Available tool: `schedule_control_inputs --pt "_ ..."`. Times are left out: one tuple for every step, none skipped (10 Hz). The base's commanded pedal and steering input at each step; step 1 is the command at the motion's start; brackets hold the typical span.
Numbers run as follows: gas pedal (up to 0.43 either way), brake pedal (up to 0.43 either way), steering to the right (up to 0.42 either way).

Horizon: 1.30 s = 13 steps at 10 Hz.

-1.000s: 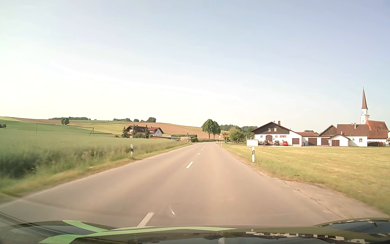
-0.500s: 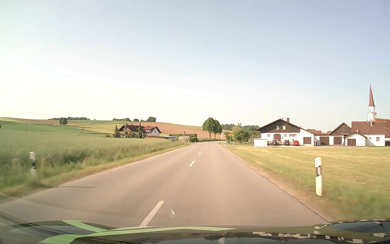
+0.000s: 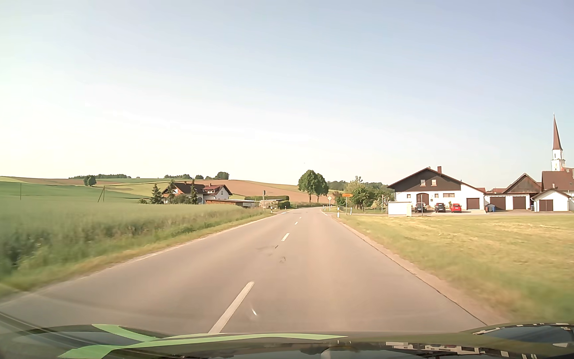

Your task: Follow the waypoints while adhering to traffic rules and regulations

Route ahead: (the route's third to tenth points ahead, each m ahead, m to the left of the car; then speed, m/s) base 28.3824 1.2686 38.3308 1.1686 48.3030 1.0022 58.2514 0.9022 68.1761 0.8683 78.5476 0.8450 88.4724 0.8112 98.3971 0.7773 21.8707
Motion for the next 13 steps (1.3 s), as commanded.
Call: schedule_control_inputs --pt "0.079 0.000 -0.003" --pt "0.079 0.000 -0.003" --pt "0.087 0.000 -0.001" --pt "0.098 0.000 0.000" --pt "0.130 0.000 0.000" --pt "0.130 0.000 0.000" --pt "0.138 0.000 -0.001" --pt "0.138 0.000 -0.002" --pt "0.138 0.000 -0.002" --pt "0.138 0.000 -0.002" --pt "0.138 0.000 -0.001" --pt "0.118 0.000 -0.002" --pt "0.098 0.000 -0.001"
